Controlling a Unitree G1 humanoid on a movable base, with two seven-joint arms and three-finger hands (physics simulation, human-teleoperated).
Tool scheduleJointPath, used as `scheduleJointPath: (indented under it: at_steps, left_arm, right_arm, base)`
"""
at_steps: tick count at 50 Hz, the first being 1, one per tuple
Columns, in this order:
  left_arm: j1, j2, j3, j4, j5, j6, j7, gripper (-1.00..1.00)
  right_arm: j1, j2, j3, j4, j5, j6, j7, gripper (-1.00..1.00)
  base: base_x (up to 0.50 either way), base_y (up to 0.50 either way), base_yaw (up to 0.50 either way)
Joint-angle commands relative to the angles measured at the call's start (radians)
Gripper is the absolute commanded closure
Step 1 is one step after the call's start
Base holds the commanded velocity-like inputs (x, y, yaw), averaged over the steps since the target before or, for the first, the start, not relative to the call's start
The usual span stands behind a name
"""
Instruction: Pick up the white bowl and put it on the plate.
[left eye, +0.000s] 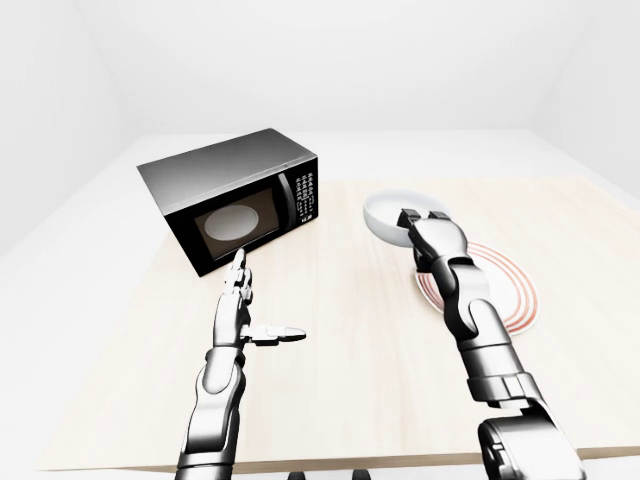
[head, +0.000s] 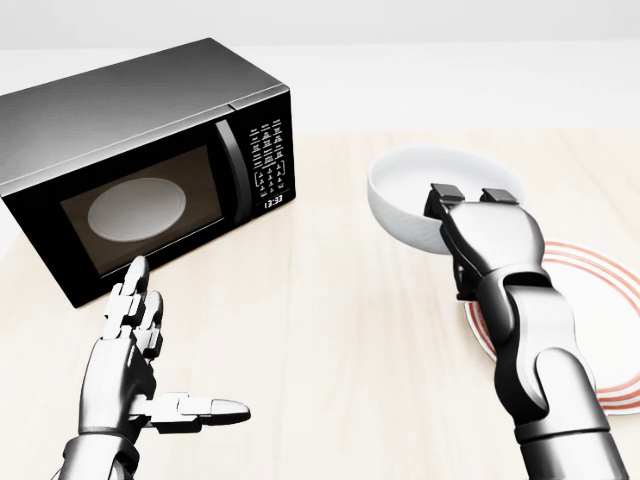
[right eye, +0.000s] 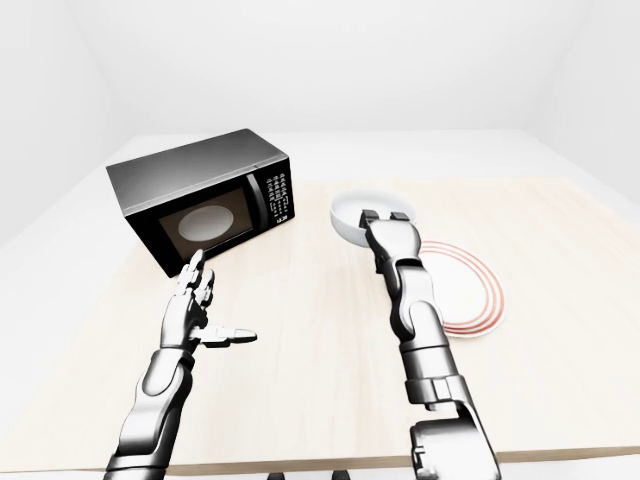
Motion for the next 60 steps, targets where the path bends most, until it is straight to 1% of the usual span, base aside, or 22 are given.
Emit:
scheduleJointPath:
  at_steps: [1,10,13,22,39,60]
  left_arm:
    - [0.000,0.000,0.000,0.000,0.000,0.000,0.000,-1.00]
    - [0.000,0.000,0.000,0.000,0.000,0.000,0.000,-1.00]
    - [0.000,0.000,0.000,0.000,0.000,0.000,0.000,-1.00]
    - [0.000,0.000,0.000,0.000,0.000,0.000,0.000,-1.00]
    - [0.000,0.000,0.000,0.000,0.000,0.000,0.000,-1.00]
    - [0.000,0.000,0.000,0.000,0.000,0.000,0.000,-1.00]
  right_arm:
    - [0.010,-0.035,-0.031,-0.014,0.009,0.000,-0.021,1.00]
    - [0.014,-0.067,-0.059,-0.025,0.040,0.000,-0.013,1.00]
    - [0.022,-0.081,-0.065,0.001,0.049,0.000,-0.034,1.00]
    - [0.025,-0.119,-0.088,0.035,0.079,0.000,-0.055,1.00]
    - [0.055,-0.159,-0.116,0.061,0.120,0.000,-0.086,1.00]
    - [0.049,-0.195,-0.127,0.148,0.156,0.000,-0.131,1.00]
  base:
    - [0.00,0.00,0.00]
    - [0.00,0.00,0.00]
    - [0.00,0.00,0.00]
    - [0.00,0.00,0.00]
    - [0.00,0.00,0.00]
    - [0.00,0.00,0.00]
